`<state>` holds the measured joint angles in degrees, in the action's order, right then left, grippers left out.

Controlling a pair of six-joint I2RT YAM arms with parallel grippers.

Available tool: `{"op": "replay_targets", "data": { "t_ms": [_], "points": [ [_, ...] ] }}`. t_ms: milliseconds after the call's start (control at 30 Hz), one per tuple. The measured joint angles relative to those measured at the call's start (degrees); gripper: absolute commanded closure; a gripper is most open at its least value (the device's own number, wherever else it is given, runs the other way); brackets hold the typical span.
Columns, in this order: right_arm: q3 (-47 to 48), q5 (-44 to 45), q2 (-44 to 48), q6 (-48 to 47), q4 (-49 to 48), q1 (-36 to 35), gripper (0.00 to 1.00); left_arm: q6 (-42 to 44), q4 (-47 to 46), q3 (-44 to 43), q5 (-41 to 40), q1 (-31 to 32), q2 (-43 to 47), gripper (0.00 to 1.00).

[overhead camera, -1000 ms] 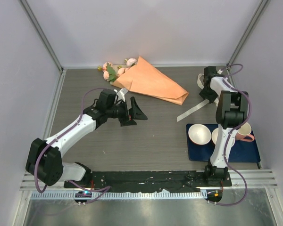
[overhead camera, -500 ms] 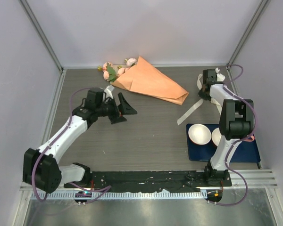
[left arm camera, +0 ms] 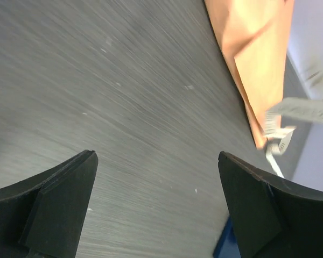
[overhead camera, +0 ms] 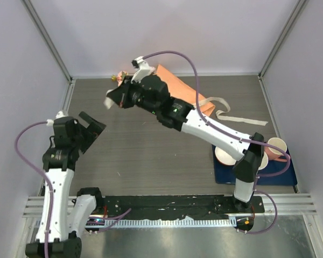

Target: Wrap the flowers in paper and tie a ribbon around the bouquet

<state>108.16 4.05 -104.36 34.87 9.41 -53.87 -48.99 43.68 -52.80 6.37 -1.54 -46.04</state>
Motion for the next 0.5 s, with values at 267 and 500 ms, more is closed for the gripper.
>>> {"op": "replay_targets", "data": {
  "t_ms": [267,500],
  "points": [
    [-1.68,-1.05,-7.02,15.72,-17.22,-4.02,1.0,-0.02,13.07,-7.52,-18.43,-1.66,12.15,0.0],
    [1.97,2.1,-26.25,26.64,-20.09,-3.3,0.99,0.02,17.38,-7.89,-25.92,-1.66,12.37,0.0]
  ]
}}
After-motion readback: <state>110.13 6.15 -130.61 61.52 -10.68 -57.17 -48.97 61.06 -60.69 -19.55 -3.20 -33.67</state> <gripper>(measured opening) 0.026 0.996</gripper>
